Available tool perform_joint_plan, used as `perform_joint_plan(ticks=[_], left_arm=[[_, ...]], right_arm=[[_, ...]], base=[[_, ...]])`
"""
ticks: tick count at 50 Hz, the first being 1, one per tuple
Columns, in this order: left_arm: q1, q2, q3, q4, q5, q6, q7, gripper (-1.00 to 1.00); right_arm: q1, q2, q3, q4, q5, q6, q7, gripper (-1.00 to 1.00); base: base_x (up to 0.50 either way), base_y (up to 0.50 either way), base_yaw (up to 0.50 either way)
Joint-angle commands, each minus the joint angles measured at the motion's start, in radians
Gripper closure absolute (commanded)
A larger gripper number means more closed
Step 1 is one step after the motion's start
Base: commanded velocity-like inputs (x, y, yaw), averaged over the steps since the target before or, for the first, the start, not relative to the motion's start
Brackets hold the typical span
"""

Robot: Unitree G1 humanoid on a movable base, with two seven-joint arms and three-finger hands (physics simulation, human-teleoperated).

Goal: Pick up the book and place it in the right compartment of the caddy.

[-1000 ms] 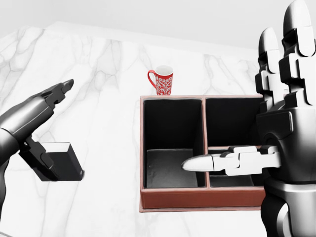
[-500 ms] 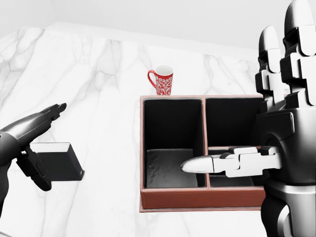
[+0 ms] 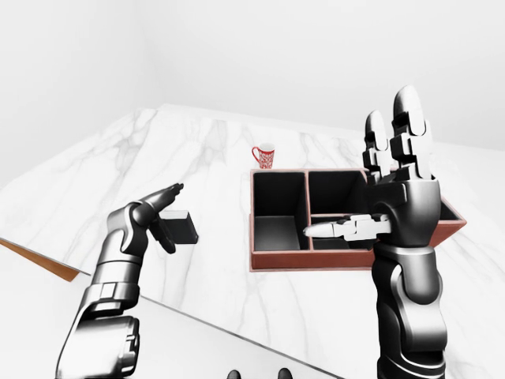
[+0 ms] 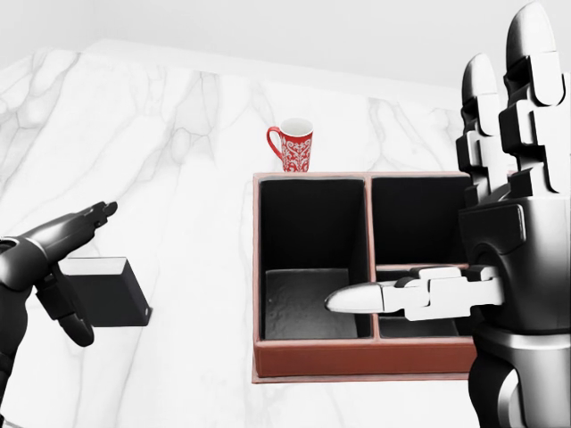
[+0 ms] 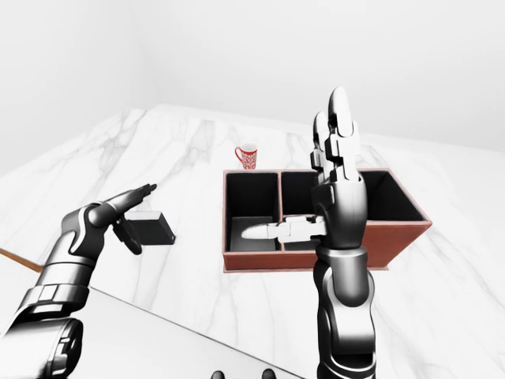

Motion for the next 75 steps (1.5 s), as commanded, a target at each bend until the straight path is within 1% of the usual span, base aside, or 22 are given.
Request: perform_joint_plan(ticks=[1,7,18,21,28,33,35,37,39,51,60,70,71,75], left_arm=[[-0.086,0.001,-0.029,0.154,0.024,0.000,0.062,-1.00],[-0.123,0.003,-0.044,0.212,0.041,0.000,0.083,-1.00],[-0.217,-0.005,-0.066,0.395,0.044,0.000,0.153,-1.00],[-0.244,-0.006,-0.078,0.458,0.051,0.000,0.179,-1.00],[-0.279,-0.012,-0.107,0.540,0.075,0.000,0.207,-1.00],[-0.286,-0.019,-0.112,0.558,0.084,0.000,0.210,-1.00],[-0.286,-0.023,-0.116,0.573,0.091,0.000,0.222,-1.00],[-0.284,-0.024,-0.117,0.568,0.094,0.000,0.216,-1.00],[-0.281,-0.030,-0.117,0.592,0.094,0.000,0.237,-1.00],[-0.266,-0.031,-0.120,0.636,0.094,0.000,0.277,-1.00],[-0.262,-0.025,-0.123,0.642,0.096,0.000,0.280,-1.00],[-0.267,-0.027,-0.123,0.657,0.092,0.000,0.307,-1.00],[-0.270,-0.029,-0.117,0.655,0.083,0.000,0.316,1.00],[-0.273,-0.030,-0.118,0.656,0.078,0.000,0.327,1.00]], right_arm=[[0.001,0.001,0.003,0.001,0.000,0.000,0.000,-1.00],[-0.004,0.000,-0.001,-0.010,0.003,0.000,0.001,-1.00],[0.005,0.002,0.002,-0.007,0.004,0.000,0.002,-1.00],[0.007,0.003,0.006,-0.004,0.001,0.000,0.001,-1.00],[0.009,0.003,0.003,0.006,0.004,0.000,0.003,-1.00],[0.011,0.003,0.005,0.009,0.003,0.000,0.002,-1.00],[0.013,0.004,0.008,0.008,0.002,0.000,0.003,-1.00],[0.013,0.004,0.006,0.013,0.003,0.000,0.003,-1.00],[0.012,0.004,0.005,0.012,0.004,0.000,0.002,-1.00],[0.002,0.004,0.007,-0.001,0.004,0.000,0.001,-1.00],[0.004,0.004,0.009,-0.008,0.006,0.000,0.000,-1.00],[0.001,0.003,0.005,0.002,0.009,0.000,-0.001,-1.00],[0.005,0.004,0.007,0.001,0.009,0.000,0.000,-1.00],[0.009,0.004,0.007,0.002,0.008,0.000,0.001,-1.00]], base=[[0.00,0.00,0.00],[0.00,0.00,0.00],[0.00,0.00,0.00],[0.00,0.00,0.00],[0.00,0.00,0.00],[0.00,0.00,0.00],[0.00,0.00,0.00],[0.00,0.00,0.00],[0.00,0.00,0.00],[0.00,0.00,0.00],[0.00,0.00,0.00],[0.00,0.00,0.00],[0.00,0.00,0.00],[0.00,0.00,0.00]])
